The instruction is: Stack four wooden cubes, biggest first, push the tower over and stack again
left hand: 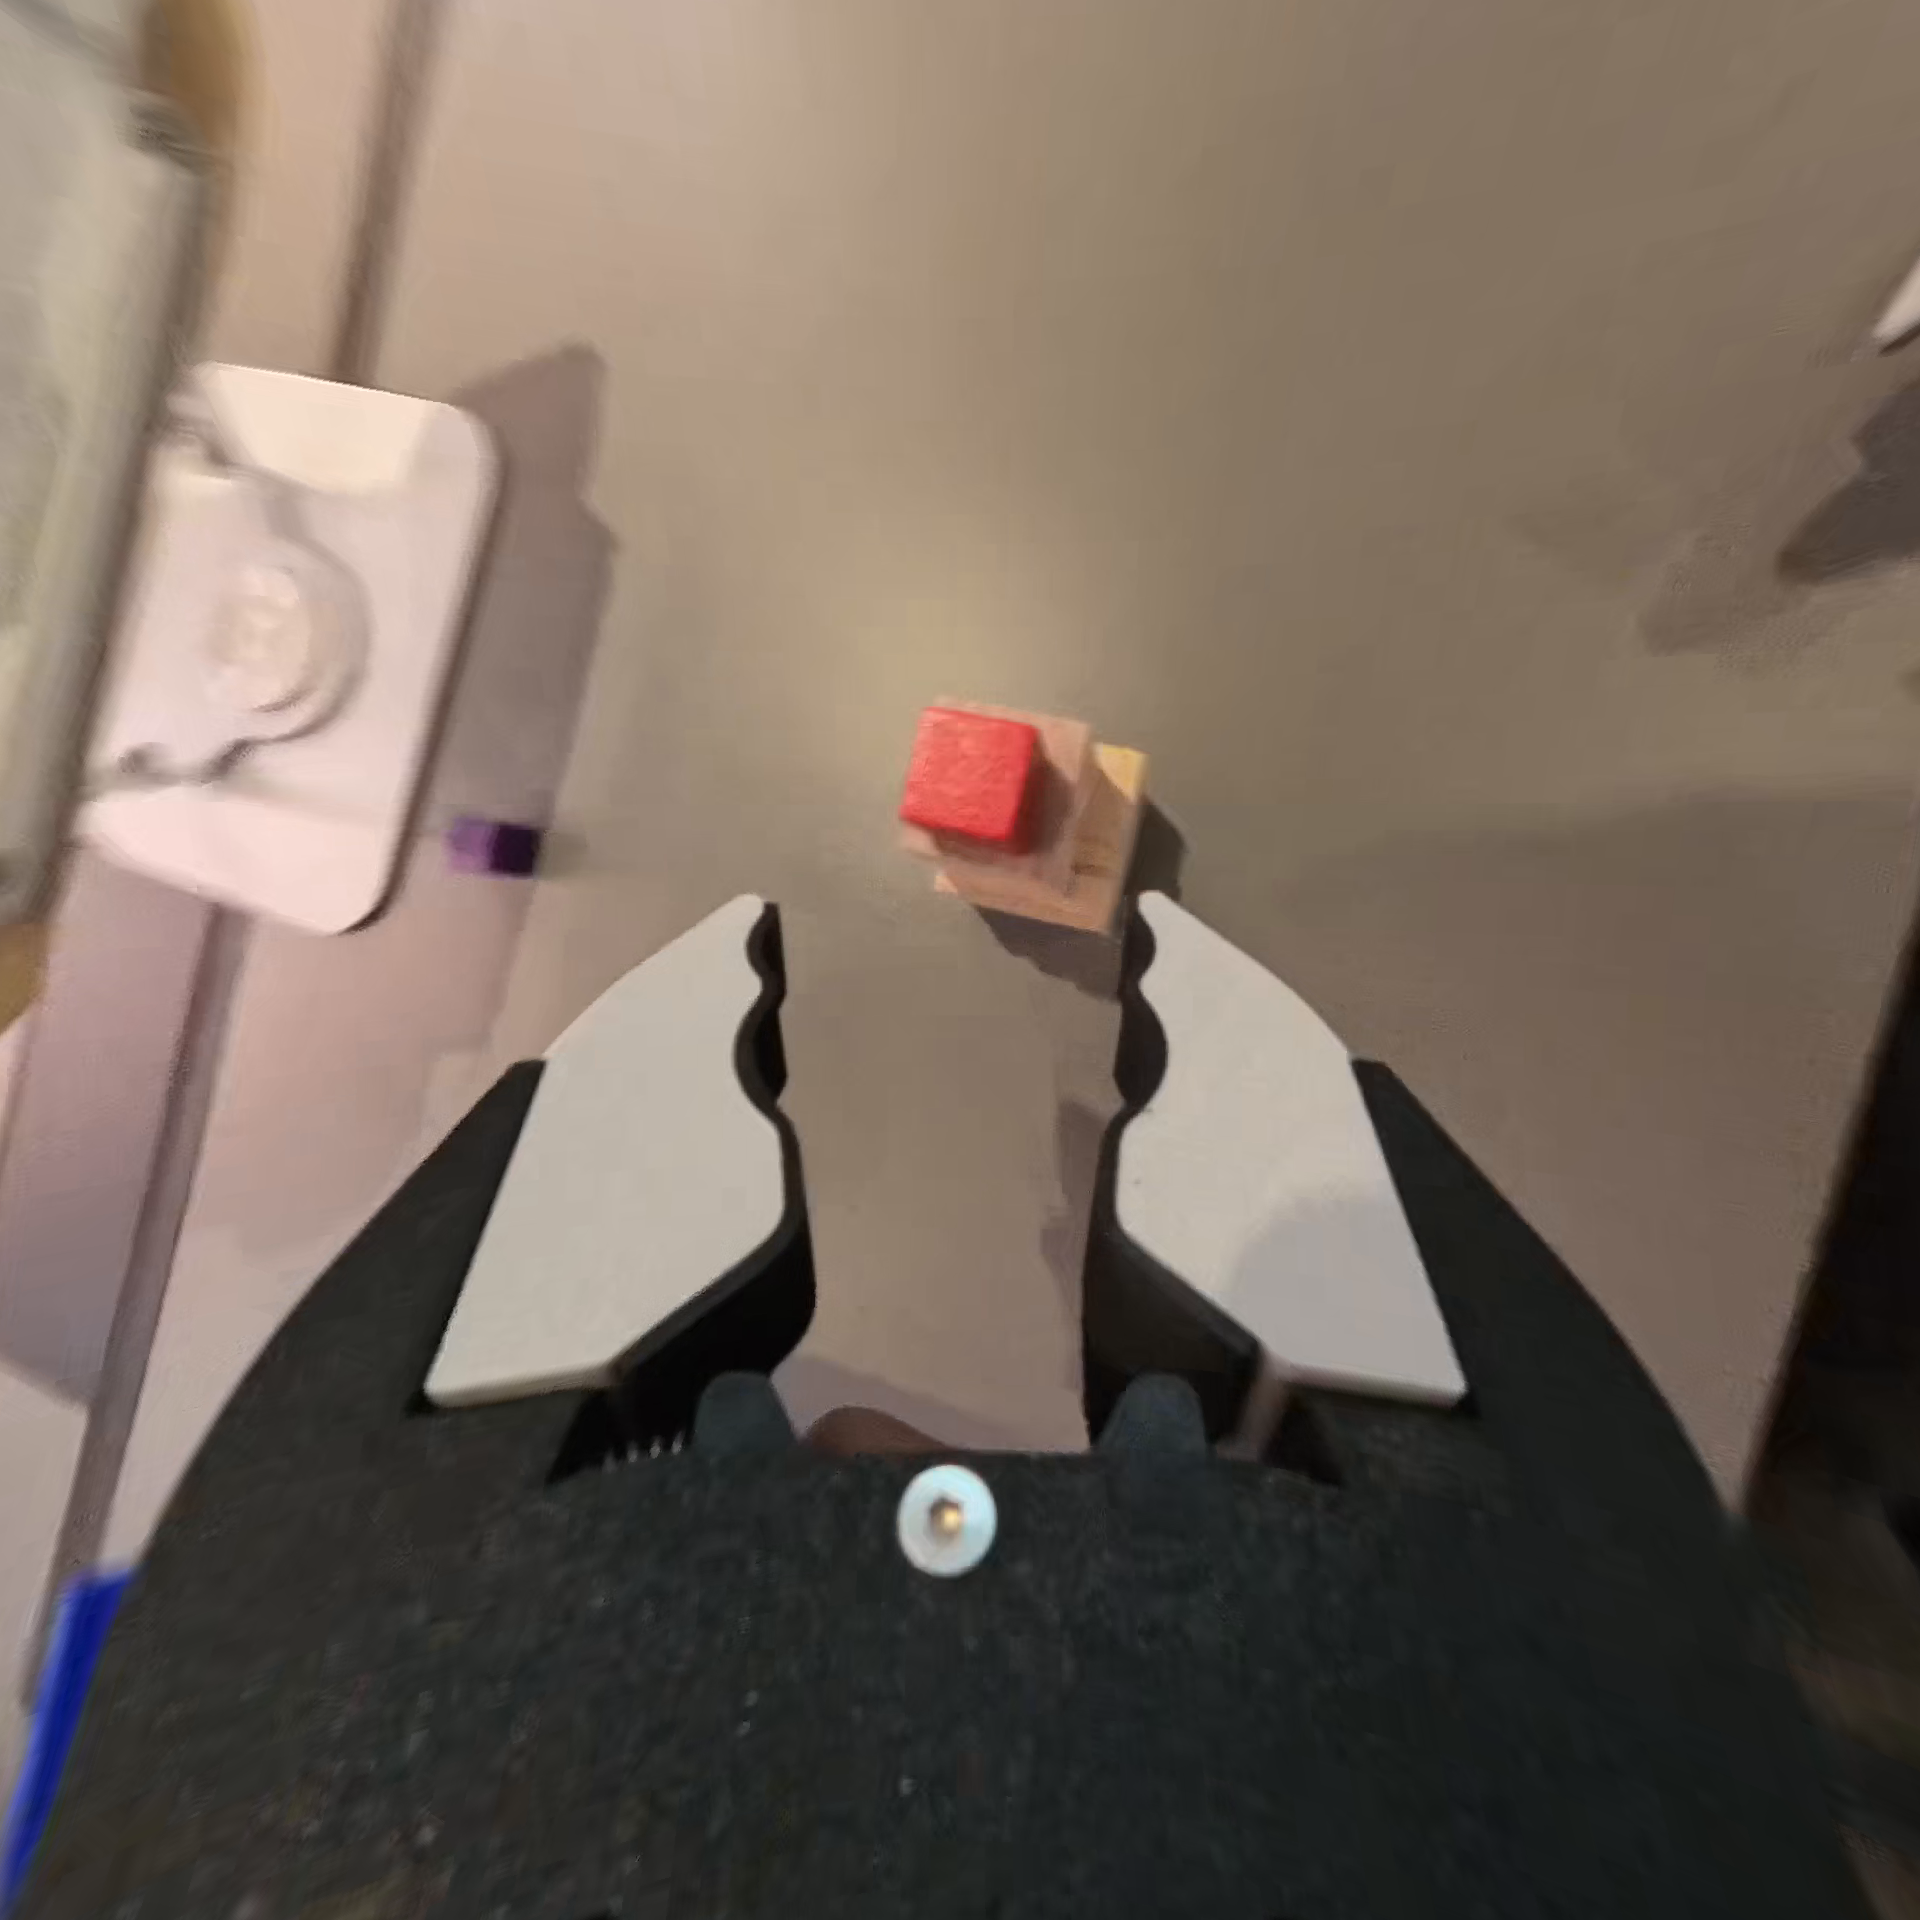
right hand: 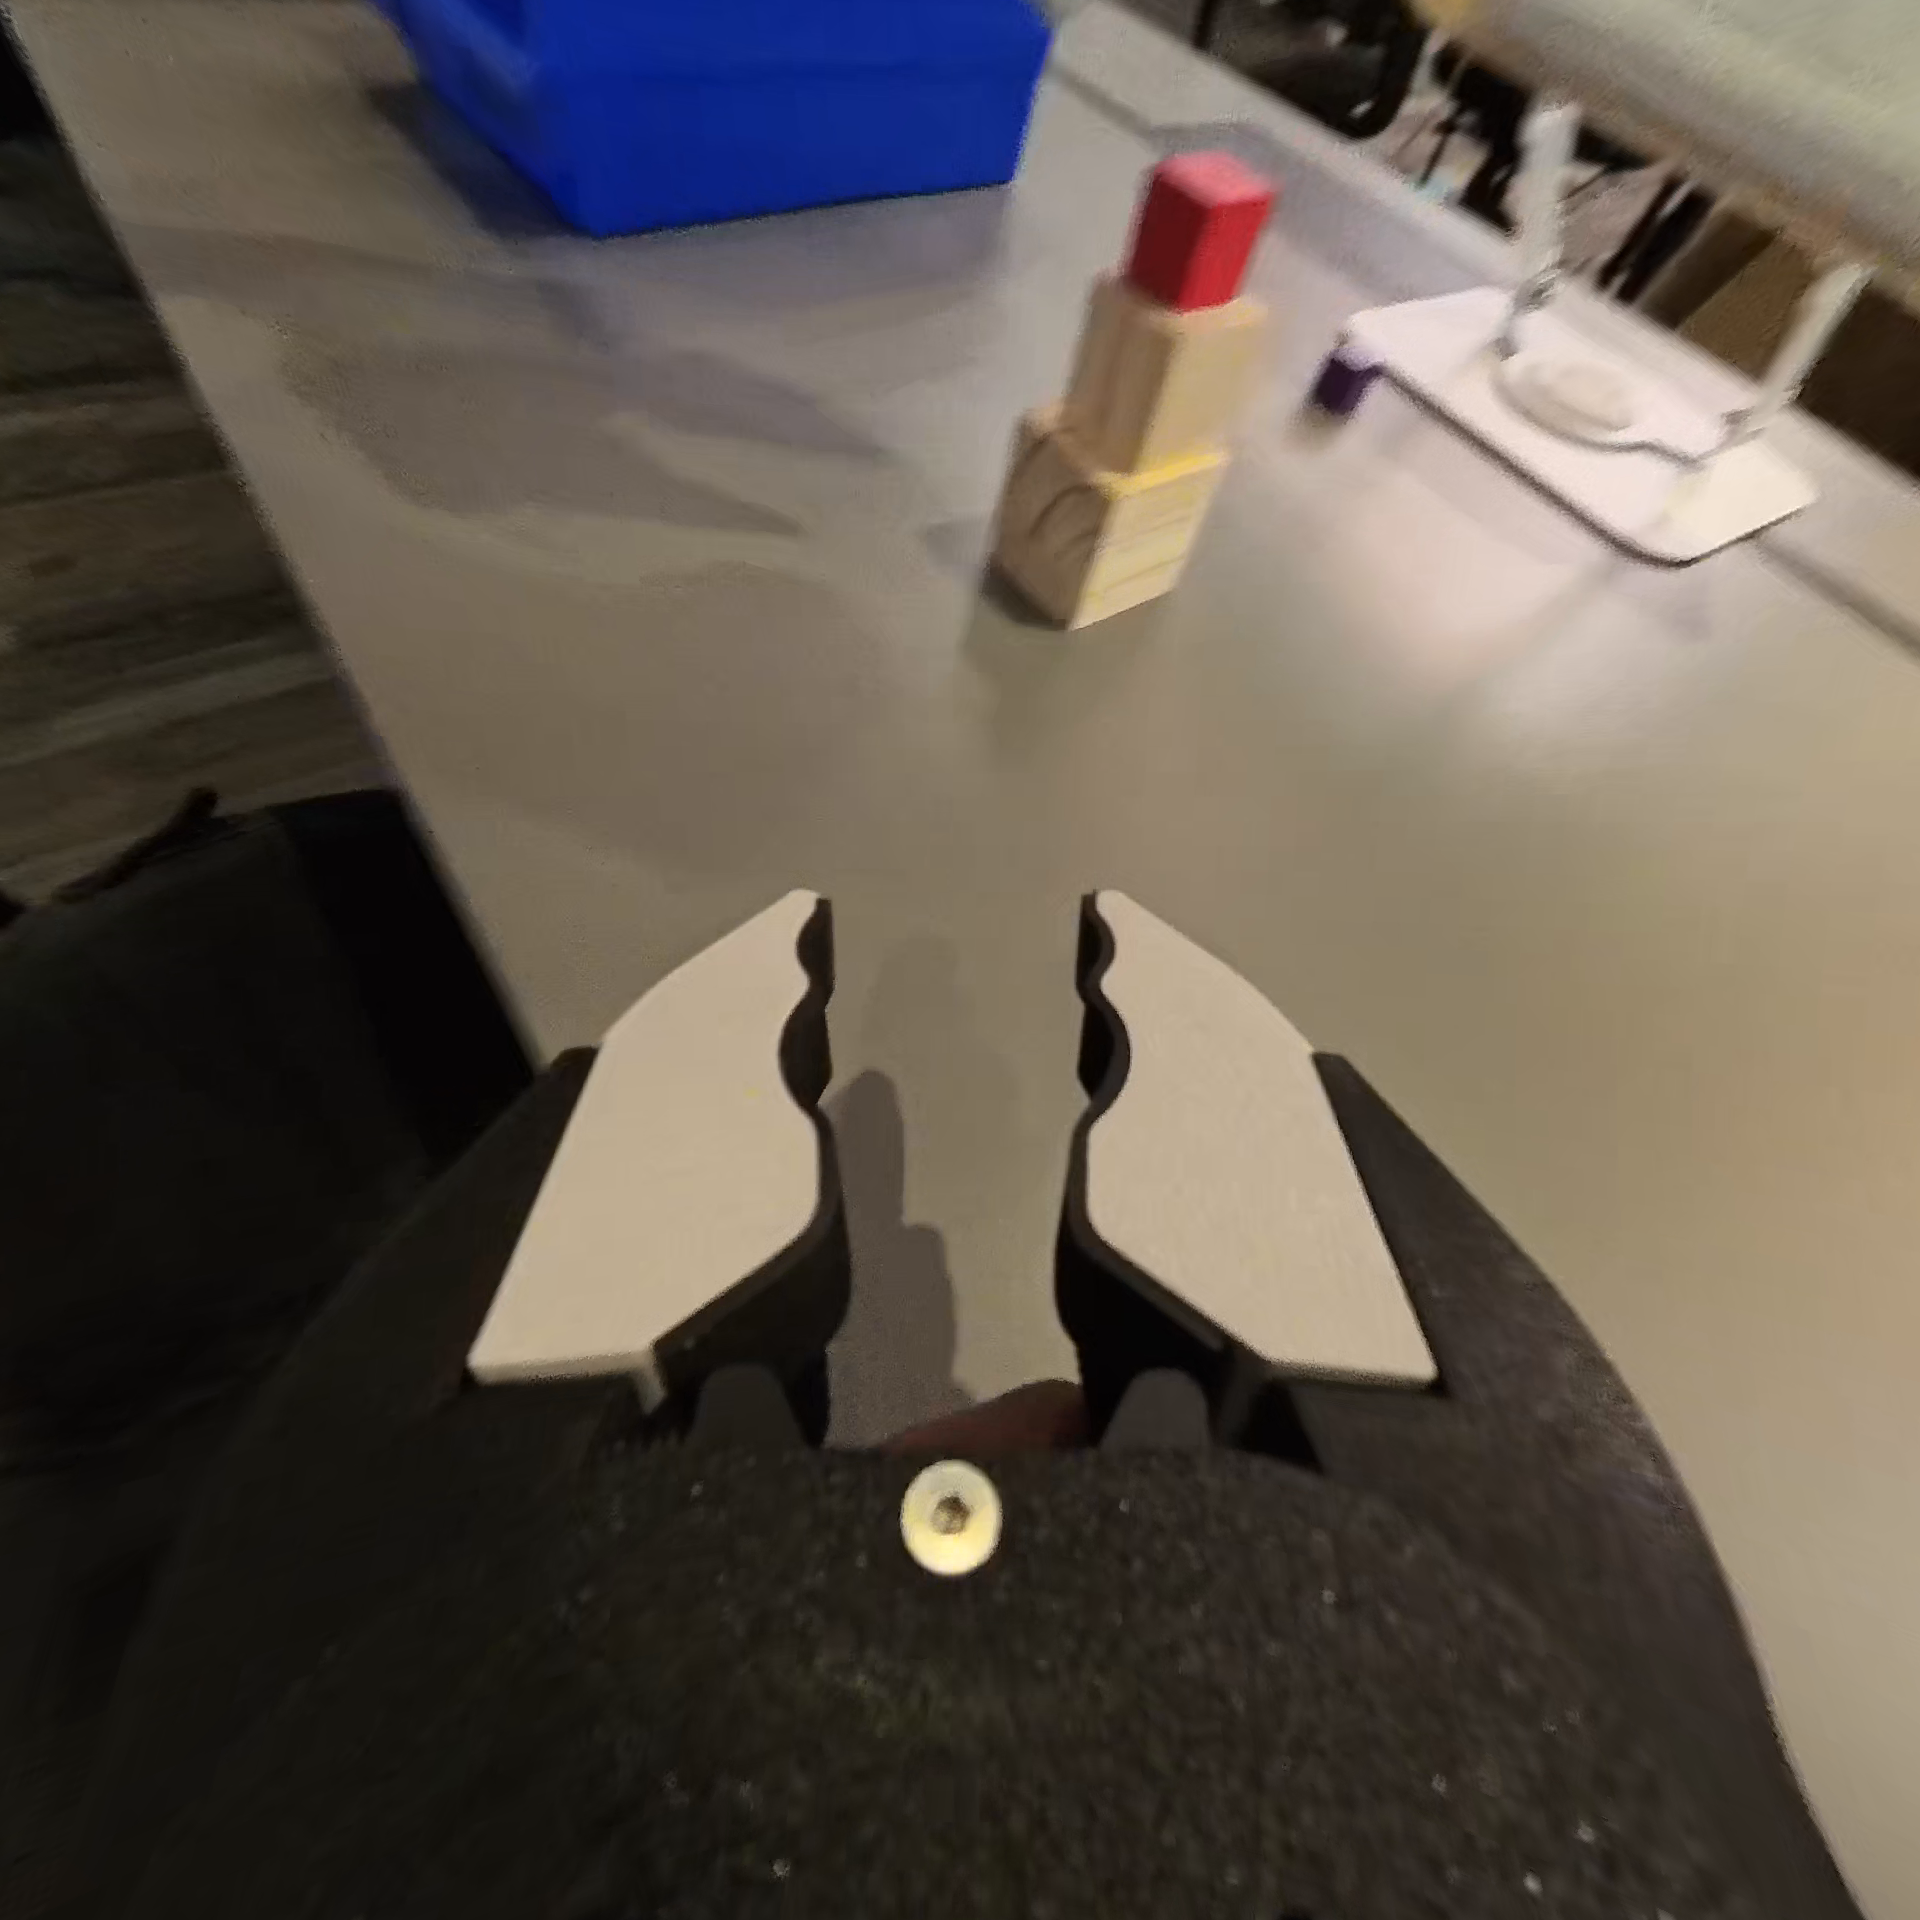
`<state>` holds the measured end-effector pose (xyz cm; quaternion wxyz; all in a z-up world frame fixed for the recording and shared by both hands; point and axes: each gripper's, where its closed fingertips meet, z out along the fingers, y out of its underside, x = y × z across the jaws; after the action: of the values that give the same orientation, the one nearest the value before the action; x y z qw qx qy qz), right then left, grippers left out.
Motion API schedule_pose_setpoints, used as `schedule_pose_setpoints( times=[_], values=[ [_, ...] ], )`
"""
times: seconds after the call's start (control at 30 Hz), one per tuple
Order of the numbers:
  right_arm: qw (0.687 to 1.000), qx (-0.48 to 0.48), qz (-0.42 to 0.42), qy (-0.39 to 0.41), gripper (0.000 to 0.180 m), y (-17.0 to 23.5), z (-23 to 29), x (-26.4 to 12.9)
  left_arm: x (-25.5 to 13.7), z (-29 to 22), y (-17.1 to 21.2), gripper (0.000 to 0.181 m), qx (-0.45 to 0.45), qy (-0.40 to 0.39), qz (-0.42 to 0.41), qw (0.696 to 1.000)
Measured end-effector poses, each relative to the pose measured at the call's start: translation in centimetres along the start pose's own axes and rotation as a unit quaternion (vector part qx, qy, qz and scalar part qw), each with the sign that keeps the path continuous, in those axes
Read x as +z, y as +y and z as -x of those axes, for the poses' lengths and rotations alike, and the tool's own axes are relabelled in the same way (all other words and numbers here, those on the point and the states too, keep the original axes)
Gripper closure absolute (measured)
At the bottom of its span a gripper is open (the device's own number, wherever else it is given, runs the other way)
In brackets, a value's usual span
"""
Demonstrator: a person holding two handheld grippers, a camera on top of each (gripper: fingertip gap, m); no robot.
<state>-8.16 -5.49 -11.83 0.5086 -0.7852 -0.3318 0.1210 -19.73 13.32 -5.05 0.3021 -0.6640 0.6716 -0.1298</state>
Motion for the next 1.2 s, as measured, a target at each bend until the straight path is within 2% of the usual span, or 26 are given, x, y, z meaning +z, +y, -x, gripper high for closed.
schedule_pose_setpoints(
  times=[0.13, 0.23, 0.33, 0.47, 0.63, 0.77, 0.9, 1.0, 1.2],
  values=[
    [0.998, -0.038, -0.017, 0.043, 0.136, -4.4, -9.1, 2.1, -1.5, -1.2, 3.9, 0.119, -0.156, -0.142, -0.109, 0.971],
    [0.997, -0.078, 0.018, 0.014, 0.133, -8.8, -15.2, 7.3, -0.3, -4.9, 7.3, 0.121, -0.240, -0.174, -0.149, 0.943],
    [0.982, -0.166, 0.085, -0.040, 0.132, -12.4, -17.9, 14.0, 0.6, -8.0, 8.9, 0.124, -0.253, -0.191, -0.166, 0.934],
    [0.949, -0.252, 0.167, -0.089, 0.131, -15.3, -18.2, 22.4, 1.1, -10.0, 9.7, 0.128, -0.215, -0.216, -0.161, 0.939],
    [0.902, -0.327, 0.268, -0.084, 0.130, -13.5, -18.3, 30.9, 1.3, -10.8, 9.7, 0.121, -0.182, -0.209, -0.151, 0.949],
    [0.890, -0.339, 0.298, -0.067, 0.130, -11.2, -19.0, 34.7, 1.2, -11.6, 9.6, 0.121, -0.176, -0.192, -0.157, 0.952],
    [0.888, -0.338, 0.306, -0.060, 0.131, -9.3, -19.6, 36.6, 0.9, -12.5, 9.4, 0.122, -0.165, -0.179, -0.166, 0.956],
    [0.898, -0.320, 0.292, -0.068, 0.139, -9.3, -19.6, 37.5, 1.1, -13.2, 9.2, 0.122, -0.151, -0.170, -0.166, 0.960],
    [0.892, -0.292, 0.331, -0.097, 0.153, -8.6, -19.5, 36.9, 1.5, -13.9, 9.0, 0.124, -0.127, -0.169, -0.153, 0.965]
  ],
)
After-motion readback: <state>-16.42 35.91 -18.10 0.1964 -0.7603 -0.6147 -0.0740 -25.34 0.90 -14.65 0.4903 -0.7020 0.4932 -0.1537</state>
